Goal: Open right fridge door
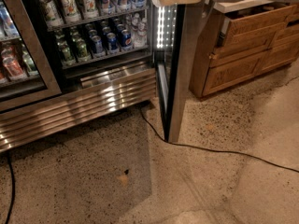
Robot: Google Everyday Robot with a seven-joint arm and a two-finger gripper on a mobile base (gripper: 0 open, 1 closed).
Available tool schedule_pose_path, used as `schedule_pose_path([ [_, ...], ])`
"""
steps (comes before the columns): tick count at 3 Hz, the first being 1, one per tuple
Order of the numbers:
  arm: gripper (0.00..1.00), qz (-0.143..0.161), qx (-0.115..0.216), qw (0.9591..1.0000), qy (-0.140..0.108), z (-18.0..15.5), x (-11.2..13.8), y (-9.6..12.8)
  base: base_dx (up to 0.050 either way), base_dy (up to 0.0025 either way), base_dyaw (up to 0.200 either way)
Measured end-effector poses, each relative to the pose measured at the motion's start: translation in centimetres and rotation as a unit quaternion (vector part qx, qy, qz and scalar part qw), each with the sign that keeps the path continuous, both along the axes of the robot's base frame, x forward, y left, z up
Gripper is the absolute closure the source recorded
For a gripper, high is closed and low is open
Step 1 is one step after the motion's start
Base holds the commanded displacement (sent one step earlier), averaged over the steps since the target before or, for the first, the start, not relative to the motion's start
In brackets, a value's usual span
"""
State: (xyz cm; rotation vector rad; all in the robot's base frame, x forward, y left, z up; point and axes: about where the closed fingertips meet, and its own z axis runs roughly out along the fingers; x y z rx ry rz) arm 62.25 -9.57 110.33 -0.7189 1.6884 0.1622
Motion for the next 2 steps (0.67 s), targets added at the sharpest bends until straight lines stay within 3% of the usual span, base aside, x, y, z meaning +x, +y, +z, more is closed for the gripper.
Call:
schedule_pose_path([
  [1, 0.00, -0.046, -0.066, 0.9968, 0.001, -0.5, -1.9, 0.2, 0.000, 0.00000, 0.000],
  [2, 0.00, -0.114, -0.126, 0.9839, 0.056, -3.3, -5.1, -4.1, 0.000, 0.00000, 0.000],
])
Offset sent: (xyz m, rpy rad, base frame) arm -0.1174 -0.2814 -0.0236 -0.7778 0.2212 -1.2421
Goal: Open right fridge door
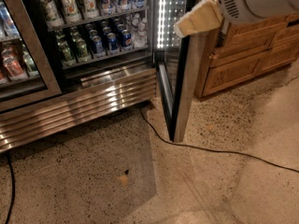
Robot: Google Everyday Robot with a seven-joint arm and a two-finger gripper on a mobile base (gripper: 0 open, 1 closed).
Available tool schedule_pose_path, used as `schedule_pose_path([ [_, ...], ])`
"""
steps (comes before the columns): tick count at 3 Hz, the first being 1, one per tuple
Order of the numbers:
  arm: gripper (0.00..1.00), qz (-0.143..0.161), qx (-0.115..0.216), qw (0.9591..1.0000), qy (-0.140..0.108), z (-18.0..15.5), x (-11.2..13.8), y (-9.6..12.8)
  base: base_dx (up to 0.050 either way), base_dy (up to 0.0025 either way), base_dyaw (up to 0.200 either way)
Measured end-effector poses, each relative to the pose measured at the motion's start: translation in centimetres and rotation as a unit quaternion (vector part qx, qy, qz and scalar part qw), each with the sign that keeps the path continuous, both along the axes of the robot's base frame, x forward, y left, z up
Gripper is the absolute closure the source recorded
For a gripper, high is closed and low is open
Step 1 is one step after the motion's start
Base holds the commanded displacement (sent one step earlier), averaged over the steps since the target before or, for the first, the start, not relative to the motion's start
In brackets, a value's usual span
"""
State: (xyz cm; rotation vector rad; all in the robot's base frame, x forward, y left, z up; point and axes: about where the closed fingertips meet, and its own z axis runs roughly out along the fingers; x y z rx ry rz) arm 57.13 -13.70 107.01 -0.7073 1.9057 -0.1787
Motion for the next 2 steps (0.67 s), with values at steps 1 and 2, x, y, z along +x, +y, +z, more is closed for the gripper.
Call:
schedule_pose_path([
  [1, 0.00, -0.039, -0.015, 0.9987, 0.030, -1.36, -0.54, -2.05, 0.000, 0.00000, 0.000],
  [2, 0.00, -0.039, -0.015, 0.9987, 0.030, -1.36, -0.53, -2.05, 0.000, 0.00000, 0.000],
])
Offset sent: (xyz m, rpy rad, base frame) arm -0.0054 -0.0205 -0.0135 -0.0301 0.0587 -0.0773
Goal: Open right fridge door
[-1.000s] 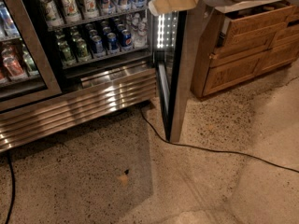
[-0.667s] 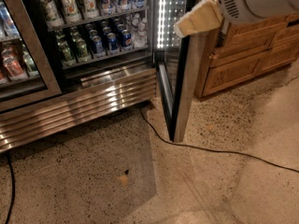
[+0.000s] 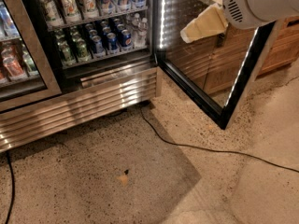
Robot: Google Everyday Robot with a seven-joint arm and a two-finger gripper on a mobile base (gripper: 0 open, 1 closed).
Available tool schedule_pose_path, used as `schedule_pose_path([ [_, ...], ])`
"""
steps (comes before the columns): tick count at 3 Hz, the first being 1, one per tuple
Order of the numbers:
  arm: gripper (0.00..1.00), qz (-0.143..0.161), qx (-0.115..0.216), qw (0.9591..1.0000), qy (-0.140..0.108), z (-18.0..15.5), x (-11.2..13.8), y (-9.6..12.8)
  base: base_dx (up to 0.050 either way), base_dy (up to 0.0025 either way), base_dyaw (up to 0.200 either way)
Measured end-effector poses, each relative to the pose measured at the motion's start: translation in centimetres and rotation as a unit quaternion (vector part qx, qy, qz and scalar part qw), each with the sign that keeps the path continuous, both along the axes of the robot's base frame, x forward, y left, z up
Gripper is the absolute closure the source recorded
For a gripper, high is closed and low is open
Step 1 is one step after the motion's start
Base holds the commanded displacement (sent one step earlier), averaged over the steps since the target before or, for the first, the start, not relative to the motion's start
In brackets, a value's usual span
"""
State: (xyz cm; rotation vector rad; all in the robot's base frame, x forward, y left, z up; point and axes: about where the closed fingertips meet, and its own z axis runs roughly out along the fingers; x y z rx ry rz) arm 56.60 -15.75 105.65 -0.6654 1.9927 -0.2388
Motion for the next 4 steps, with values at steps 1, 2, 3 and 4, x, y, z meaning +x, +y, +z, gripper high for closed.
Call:
schedule_pose_path([
  [1, 0.00, -0.028, 0.005, 0.9996, 0.005, -0.4, 0.8, -0.5, 0.000, 0.00000, 0.000],
  [2, 0.00, -0.102, 0.055, 0.9932, -0.014, -0.2, 4.4, -8.3, 0.000, 0.00000, 0.000],
  [3, 0.00, -0.113, 0.073, 0.9906, -0.023, -0.6, 6.5, -10.7, 0.000, 0.00000, 0.000],
  [4, 0.00, -0.113, 0.073, 0.9906, -0.023, -0.6, 6.5, -10.7, 0.000, 0.00000, 0.000],
])
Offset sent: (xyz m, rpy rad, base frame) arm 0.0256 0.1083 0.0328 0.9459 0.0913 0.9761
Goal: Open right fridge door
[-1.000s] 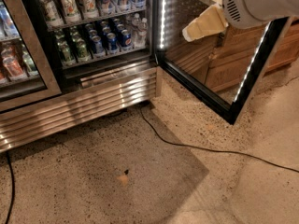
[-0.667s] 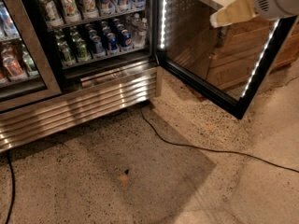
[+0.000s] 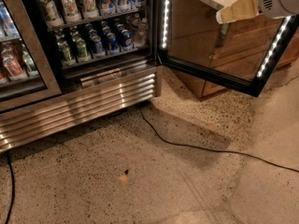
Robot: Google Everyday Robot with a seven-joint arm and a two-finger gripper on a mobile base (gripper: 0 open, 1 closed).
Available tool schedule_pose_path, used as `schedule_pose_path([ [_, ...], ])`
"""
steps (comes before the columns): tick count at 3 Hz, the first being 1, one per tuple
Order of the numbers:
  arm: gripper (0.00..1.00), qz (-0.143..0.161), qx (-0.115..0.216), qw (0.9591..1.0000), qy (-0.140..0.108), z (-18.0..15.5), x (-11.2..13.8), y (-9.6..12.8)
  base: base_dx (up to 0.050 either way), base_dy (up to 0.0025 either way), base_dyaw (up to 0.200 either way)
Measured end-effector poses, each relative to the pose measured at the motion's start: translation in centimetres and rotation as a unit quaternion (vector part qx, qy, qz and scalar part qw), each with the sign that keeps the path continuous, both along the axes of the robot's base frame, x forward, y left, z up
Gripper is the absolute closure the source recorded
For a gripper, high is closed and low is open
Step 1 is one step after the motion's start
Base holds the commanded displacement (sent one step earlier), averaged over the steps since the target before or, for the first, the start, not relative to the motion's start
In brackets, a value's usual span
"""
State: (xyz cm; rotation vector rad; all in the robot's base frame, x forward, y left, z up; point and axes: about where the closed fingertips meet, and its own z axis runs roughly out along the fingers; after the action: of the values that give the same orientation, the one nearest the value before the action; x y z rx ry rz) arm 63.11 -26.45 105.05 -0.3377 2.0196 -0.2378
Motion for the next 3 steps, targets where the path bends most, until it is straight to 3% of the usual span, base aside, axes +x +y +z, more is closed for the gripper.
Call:
schedule_pose_path([
  [1, 0.00, -0.003, -0.034, 0.9994, 0.000, 0.0, 0.3, 0.4, 0.000, 0.00000, 0.000],
  [2, 0.00, -0.003, -0.034, 0.9994, -0.001, 0.0, 0.3, 0.4, 0.000, 0.00000, 0.000],
  [3, 0.00, 0.052, -0.056, 0.9970, -0.015, 0.1, -0.1, 4.2, 0.000, 0.00000, 0.000],
])
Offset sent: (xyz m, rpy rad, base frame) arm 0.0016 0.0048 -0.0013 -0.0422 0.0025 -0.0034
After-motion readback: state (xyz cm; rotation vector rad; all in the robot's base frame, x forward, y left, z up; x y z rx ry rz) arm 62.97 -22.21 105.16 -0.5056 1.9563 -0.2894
